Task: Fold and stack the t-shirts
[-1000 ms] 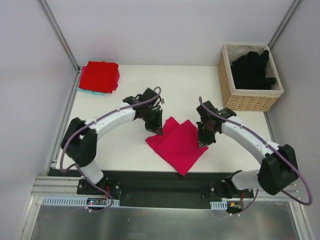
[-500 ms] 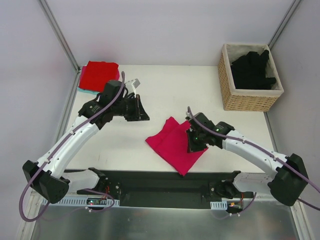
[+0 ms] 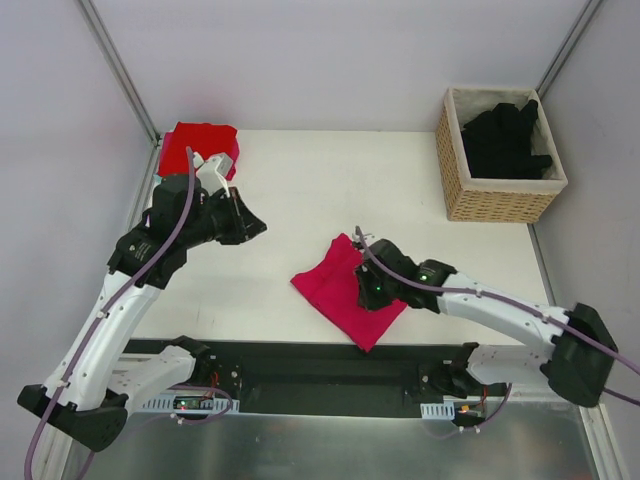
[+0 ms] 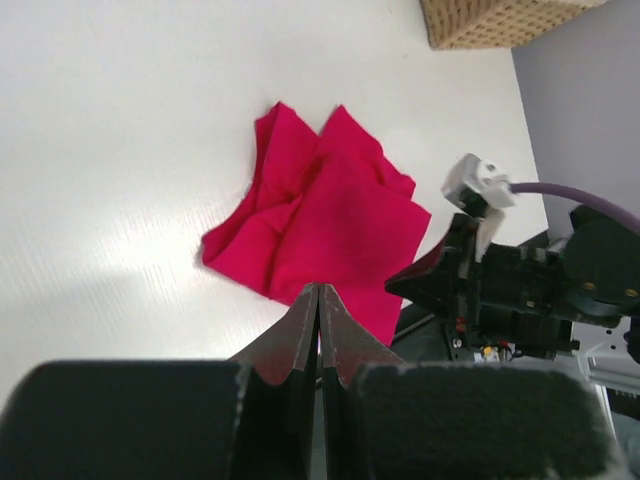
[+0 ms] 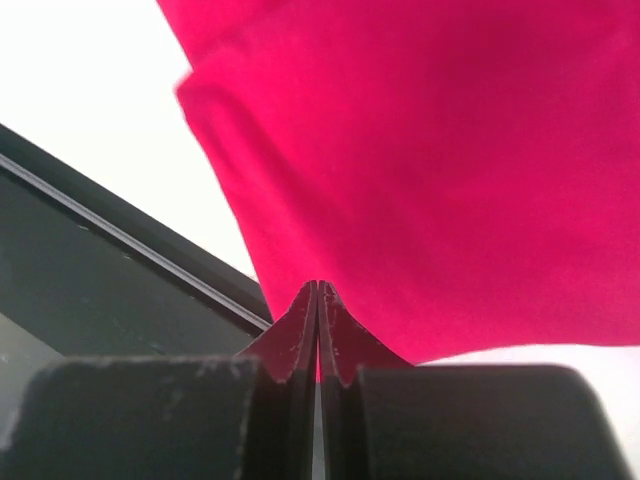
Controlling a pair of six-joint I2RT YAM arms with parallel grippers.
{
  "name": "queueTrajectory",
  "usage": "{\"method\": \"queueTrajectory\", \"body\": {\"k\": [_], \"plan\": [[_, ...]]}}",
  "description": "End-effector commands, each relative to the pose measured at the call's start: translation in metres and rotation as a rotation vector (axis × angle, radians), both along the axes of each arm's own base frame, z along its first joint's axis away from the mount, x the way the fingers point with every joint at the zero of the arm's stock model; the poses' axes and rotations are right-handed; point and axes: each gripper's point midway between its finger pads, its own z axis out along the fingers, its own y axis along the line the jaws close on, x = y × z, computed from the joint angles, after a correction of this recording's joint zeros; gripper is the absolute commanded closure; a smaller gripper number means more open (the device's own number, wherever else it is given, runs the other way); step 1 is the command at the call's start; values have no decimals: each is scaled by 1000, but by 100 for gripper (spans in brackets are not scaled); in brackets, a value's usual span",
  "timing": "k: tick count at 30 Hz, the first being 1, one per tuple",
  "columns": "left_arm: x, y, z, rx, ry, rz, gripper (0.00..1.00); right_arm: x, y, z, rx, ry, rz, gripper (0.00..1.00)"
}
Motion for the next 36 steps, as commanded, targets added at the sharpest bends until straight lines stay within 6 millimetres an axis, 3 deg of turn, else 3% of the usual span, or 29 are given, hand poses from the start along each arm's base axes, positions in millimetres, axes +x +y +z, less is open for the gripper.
{"method": "queueTrajectory", "body": {"k": [1, 5, 11, 15, 19, 22, 29, 36], "plan": [[-2, 3, -29, 28, 90, 15, 100, -23, 12, -19, -133, 136, 103, 99], [-1, 3, -31, 36, 92, 19, 100, -32, 27, -33, -199, 89, 164, 99], [-3, 4, -27, 36, 75, 7, 100, -26, 17, -55, -330, 32, 130, 99], [-3, 4, -27, 45, 78, -5, 100, -18, 13, -37, -344, -38, 88, 99], [1, -1, -28, 45, 99, -20, 100, -3, -2, -4, -337, -134, -38, 99], [3, -3, -28, 43, 109, -22, 100, 6, -11, 2, -344, -155, -87, 99], [5, -4, -33, 47, 128, -18, 100, 30, -26, -21, -331, 3, -261, 99], [4, -1, -30, 48, 123, -11, 100, 50, 0, -39, -344, 140, -260, 99]]}}
